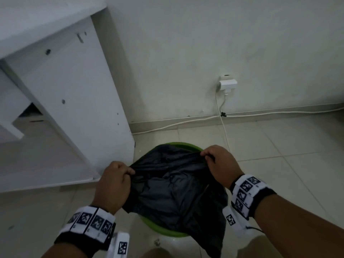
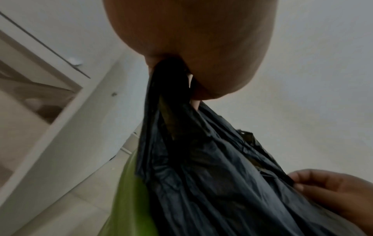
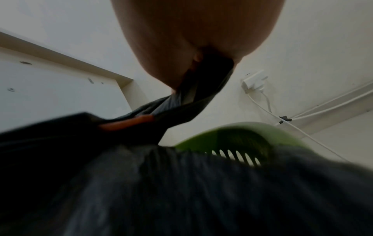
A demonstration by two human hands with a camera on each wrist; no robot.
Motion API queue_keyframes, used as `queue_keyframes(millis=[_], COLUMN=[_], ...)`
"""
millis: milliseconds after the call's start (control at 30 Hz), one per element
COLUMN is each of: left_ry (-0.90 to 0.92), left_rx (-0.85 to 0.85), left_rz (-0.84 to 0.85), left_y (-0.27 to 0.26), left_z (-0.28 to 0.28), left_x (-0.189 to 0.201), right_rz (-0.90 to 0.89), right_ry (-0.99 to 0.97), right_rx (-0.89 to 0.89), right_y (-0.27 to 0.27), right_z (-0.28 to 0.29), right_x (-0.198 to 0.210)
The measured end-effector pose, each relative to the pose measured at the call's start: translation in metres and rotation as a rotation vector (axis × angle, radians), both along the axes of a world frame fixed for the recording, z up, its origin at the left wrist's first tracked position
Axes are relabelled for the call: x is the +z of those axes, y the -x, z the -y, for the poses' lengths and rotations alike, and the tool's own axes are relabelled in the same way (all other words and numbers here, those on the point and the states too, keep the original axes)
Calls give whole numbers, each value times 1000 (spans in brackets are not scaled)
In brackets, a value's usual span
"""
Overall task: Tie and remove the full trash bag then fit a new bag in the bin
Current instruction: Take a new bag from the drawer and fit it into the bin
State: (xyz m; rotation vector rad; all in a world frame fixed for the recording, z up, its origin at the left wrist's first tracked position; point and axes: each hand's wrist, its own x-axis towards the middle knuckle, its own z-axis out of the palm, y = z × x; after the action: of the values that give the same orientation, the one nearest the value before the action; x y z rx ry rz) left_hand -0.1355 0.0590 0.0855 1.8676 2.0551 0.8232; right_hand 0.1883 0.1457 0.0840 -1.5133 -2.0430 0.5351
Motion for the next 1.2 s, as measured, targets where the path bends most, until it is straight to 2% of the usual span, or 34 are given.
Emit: queue_keyframes(millis=[133, 200, 400, 500, 600, 633, 733, 767, 833, 933, 1033, 1100, 1200], left_ry=[32, 78, 271, 469, 715, 745, 841, 832, 787, 536, 387, 389, 506], left_rx=[-28, -30, -10, -2, 60, 74, 2, 11, 58, 171, 201, 244, 290], left_rz=[-31, -28, 15, -10, 184, 227, 134, 172, 356, 464, 453, 579, 643], left_y=[-4, -6, -11, -6, 5, 10, 17, 18, 13, 8, 9, 7, 4], left_z=[-36, -57, -114, -136, -140, -138, -120, -114, -97, -70, -41, -23, -1], left_x=[1, -1, -9, -22, -37, -42, -41, -45, -43, -52, -60, -57, -52], right_rz=[-71, -12, 298, 525, 641, 630, 485, 450, 428, 306, -88, -235, -121], right_ry=[-180, -188, 125, 300, 530, 627, 863, 897, 904, 811, 735, 776, 754], right_rx=[-82, -94, -90, -153, -202, -193, -172, -168, -162, -143, -247, -297, -323], right_y=[7, 10, 34, 45, 43, 42, 31, 24, 7, -19, -39, -49, -61], right_z=[-22, -41, -95, -109, -113, -112, -104, -100, -91, -70, -41, -22, 5], right_x=[-1, -1, -3, -3, -9, -9, -9, -10, -12, -15, -21, -28, -38])
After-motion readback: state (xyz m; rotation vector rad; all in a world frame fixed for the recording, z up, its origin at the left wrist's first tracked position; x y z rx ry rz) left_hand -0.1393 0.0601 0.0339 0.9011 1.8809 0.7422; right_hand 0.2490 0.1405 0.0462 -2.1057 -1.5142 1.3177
